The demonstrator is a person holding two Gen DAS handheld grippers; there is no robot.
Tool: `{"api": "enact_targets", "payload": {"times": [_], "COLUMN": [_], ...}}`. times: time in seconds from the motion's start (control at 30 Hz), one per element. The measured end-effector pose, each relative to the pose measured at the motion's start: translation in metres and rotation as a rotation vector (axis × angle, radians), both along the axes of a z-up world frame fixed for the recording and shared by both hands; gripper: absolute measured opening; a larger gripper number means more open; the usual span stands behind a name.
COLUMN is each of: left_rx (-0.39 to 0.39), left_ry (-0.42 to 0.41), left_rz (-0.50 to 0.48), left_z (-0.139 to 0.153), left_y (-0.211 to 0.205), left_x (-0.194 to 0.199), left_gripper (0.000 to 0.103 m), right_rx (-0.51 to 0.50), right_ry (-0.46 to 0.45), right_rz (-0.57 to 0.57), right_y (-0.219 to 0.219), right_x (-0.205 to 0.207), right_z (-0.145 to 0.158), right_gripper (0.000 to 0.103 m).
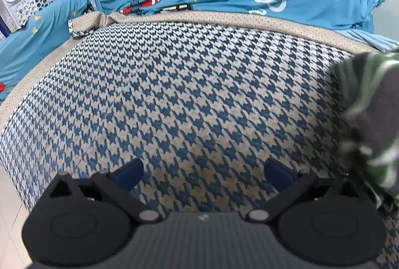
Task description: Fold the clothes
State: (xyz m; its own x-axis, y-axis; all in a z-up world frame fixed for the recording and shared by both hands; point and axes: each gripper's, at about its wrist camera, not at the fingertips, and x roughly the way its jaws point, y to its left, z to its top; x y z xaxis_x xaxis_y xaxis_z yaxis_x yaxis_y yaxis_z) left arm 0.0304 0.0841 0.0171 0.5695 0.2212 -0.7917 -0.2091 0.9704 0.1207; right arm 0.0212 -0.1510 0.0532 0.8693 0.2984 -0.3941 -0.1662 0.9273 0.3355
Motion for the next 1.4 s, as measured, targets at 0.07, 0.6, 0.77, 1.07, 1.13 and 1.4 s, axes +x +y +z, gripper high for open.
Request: {"api": "enact_targets", "payload": {"times": [0.07,0.6,0.77,1.07,1.13,1.4], "left_rx": [0.002,-0.08,-0.053,-0.013,-0.013,-0.033], "left_ry": [-0.02,-0.075,-0.074,-0.072,-0.073,-0.014], "left_rz": [-0.004,-0.261,-0.384,-0.556,-0.583,-0.688], "left_z": [0.002,0.001,-0.008,-0.024,-0.026,-0.036], "left_y": [0.0,-0.038,-0.064,-0.103,-0.107,-0.108], "left_x": [-0.001,-0.025,-0.035,-0.054,-0.058,-0.074], "left_gripper": [0.103,0.103,0.103,0.103,0.103,0.103], "right_rx": [-0.007,-0.253,-0.342,-0.216,-0.191,-0.125], "right_ry": [-0.019,0.127,0.201,0.211,0.186,0.122], "right_rz": [0.005,0.035,0.025,-0.144,-0.192,-0.224], "right_y": [-0.006,-0.04,-0.046,-0.082,-0.087,-0.082], "right_x": [-0.013,-0.101,-0.108,-0.116,-0.121,-0.124], "right_z": [0.008,-0.015,-0.031,-0.022,-0.017,-0.005], "right_gripper": [0.009,0.009,0.011,0.028,0.029,0.032]}}
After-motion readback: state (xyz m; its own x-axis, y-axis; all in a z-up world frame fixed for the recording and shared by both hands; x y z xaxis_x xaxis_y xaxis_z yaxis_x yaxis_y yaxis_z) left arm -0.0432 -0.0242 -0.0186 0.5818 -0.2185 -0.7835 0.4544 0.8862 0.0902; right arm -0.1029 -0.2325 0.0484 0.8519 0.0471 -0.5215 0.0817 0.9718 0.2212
